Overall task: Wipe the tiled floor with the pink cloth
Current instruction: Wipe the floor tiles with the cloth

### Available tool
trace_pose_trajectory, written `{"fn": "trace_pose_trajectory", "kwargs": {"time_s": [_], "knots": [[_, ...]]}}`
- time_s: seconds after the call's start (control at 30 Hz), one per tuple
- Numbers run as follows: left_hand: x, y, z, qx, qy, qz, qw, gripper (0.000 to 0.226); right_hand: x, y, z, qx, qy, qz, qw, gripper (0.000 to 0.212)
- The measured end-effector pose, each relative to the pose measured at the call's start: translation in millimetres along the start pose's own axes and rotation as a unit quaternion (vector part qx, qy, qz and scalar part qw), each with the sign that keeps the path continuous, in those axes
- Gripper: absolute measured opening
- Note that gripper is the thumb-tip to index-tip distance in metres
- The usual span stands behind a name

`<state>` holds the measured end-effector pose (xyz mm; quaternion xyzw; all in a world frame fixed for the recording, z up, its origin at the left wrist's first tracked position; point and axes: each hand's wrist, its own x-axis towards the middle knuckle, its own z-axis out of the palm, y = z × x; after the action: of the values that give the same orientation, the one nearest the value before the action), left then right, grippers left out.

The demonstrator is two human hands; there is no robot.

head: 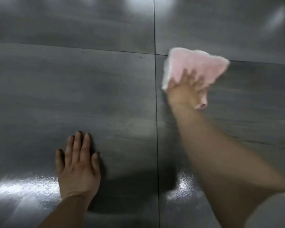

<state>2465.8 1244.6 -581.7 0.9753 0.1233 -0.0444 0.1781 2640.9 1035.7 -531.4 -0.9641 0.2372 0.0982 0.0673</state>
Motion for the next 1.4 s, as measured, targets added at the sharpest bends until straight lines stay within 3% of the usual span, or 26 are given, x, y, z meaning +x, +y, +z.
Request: {"fn": "trace_pose_trajectory", "kwargs": {"time_s": [0.07, 0.13, 0.2, 0.27, 0.33, 0.4, 0.5, 0.57, 0.63, 0.7, 0.8, 0.87, 0.93, 1.03, 1.1, 1.17, 1.2, 1.27, 1.33, 1.4], "knots": [[1, 3, -1, 0.008, 0.003, 0.015, 1.0, 0.051, -19, -51, 27, -0.009, -0.078, -0.155, 0.985, 0.06], [3, 2, -1, -0.004, 0.002, 0.011, 1.0, 0.049, -56, -90, 46, -0.03, -0.115, -0.318, 0.941, 0.06], [2, 0, 0, -0.001, 0.011, 0.016, 1.0, 0.048, -75, -88, 49, -0.033, -0.104, -0.416, 0.903, 0.059], [2, 0, 0, 0.0, 0.009, 0.018, 1.0, 0.049, -53, -51, 43, -0.05, -0.079, -0.444, 0.891, 0.059], [2, 1, -2, 0.0, 0.005, 0.012, 1.0, 0.05, -23, 1, 38, -0.028, -0.028, -0.393, 0.919, 0.063], [1, 2, -1, 0.0, 0.009, 0.01, 1.0, 0.051, -1, 66, 30, -0.036, 0.068, -0.268, 0.96, 0.076], [-1, 3, -1, 0.0, 0.031, 0.014, 0.999, 0.055, -14, 129, 14, 0.021, 0.011, 0.028, 0.999, 0.069], [-3, 6, -3, 0.001, 0.028, 0.012, 1.0, 0.063, -44, 116, 24, 0.044, 0.015, 0.123, 0.991, 0.064], [-4, 7, -4, -0.002, 0.025, 0.008, 1.0, 0.068, -85, 72, 52, 0.04, 0.037, 0.052, 0.997, 0.071], [-5, 9, -9, 0.004, 0.017, -0.001, 1.0, 0.069, -139, 30, 80, 0.034, 0.081, -0.106, 0.99, 0.07], [-6, 10, -12, 0.033, -0.051, 0.005, 0.998, 0.06, -185, 35, 85, 0.008, 0.029, -0.394, 0.919, 0.055], [-6, 4, -15, 0.021, -0.062, 0.014, 0.998, 0.06, -170, 91, 75, -0.051, 0.013, -0.466, 0.883, 0.054], [-16, -2, -20, 0.014, -0.054, 0.024, 0.998, 0.066, -147, 163, 58, -0.098, 0.046, -0.413, 0.904, 0.051], [-60, -9, -22, -0.01, -0.013, -0.036, 0.999, 0.068, -136, 238, 33, -0.037, 0.007, -0.158, 0.987, 0.076], [-99, -10, -21, -0.042, 0.015, -0.12, 0.992, 0.07, -151, 234, 37, 0.033, -0.01, 0.048, 0.998, 0.081], [-131, -12, -19, -0.048, -0.007, -0.2, 0.979, 0.073, -177, 197, 52, 0.048, 0.03, 0.094, 0.994, 0.076], [-142, -15, -16, -0.044, -0.025, -0.221, 0.974, 0.076, -194, 176, 65, 0.041, 0.064, 0.044, 0.996, 0.072], [-148, -19, -15, -0.035, -0.051, -0.221, 0.973, 0.077, -234, 141, 86, 0.017, 0.071, -0.139, 0.988, 0.062], [-147, -21, -15, -0.036, -0.066, -0.219, 0.973, 0.071, -266, 139, 94, -0.013, 0.054, -0.357, 0.933, 0.053], [-144, -20, -16, -0.04, -0.071, -0.224, 0.971, 0.063, -249, 163, 89, -0.06, 0.026, -0.528, 0.847, 0.044]]}}
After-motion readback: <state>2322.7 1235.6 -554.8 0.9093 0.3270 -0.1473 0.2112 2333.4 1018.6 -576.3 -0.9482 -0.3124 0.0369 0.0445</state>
